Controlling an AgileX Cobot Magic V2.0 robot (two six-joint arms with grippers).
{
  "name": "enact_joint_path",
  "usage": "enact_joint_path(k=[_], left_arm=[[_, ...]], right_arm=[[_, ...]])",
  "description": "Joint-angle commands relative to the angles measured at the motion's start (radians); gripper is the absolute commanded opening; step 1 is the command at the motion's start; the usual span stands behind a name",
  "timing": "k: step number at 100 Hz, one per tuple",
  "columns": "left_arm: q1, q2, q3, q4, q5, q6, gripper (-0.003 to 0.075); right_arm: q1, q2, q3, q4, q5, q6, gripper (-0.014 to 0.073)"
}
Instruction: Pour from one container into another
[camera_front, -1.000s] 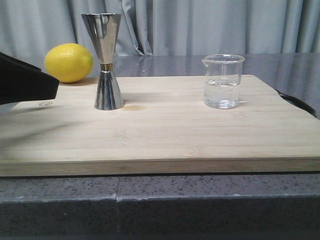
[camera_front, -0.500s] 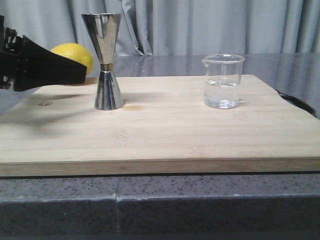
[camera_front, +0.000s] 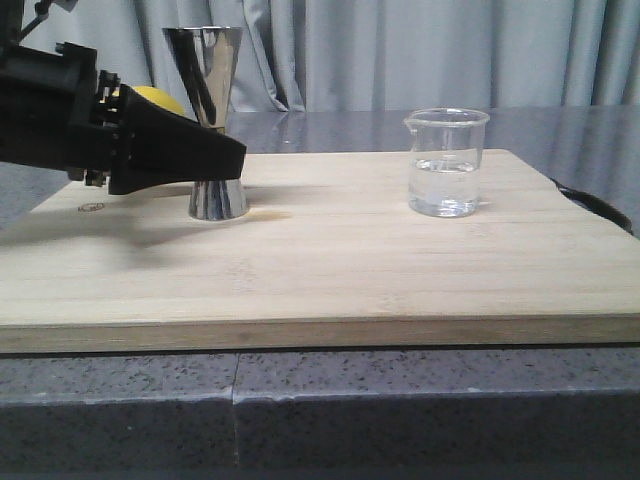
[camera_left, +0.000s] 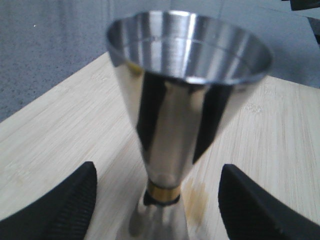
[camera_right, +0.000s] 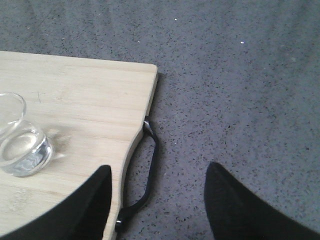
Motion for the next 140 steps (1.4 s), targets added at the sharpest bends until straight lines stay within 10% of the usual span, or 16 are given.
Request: enact_joint_path(k=[1,27,86,140], left_arm=[[-0.014,-0.016,-0.043,-0.069,0.093,0.004,0.0483],[-0.014,-0.005,-0.050,-0.069,0.108,0.004,0.0434],[-0.014,-0.005,-0.050,-0.069,0.137,0.004,-0.0020],[-0.014,-0.074,-0.062,-0.069,0.208,0.004,-0.0019]], right_arm=[[0.002,0.001,-0.037,-0.007,-0.080,-0.006,0.0375],[0.002,0.001,-0.037,-0.007,-0.080,-0.006,0.0375],[0.002,0.002,-0.037,-0.007,-0.080,-0.006,0.0375],[0.185,0.002,0.060,-0.025,-0.243,-0.008,0.0375]])
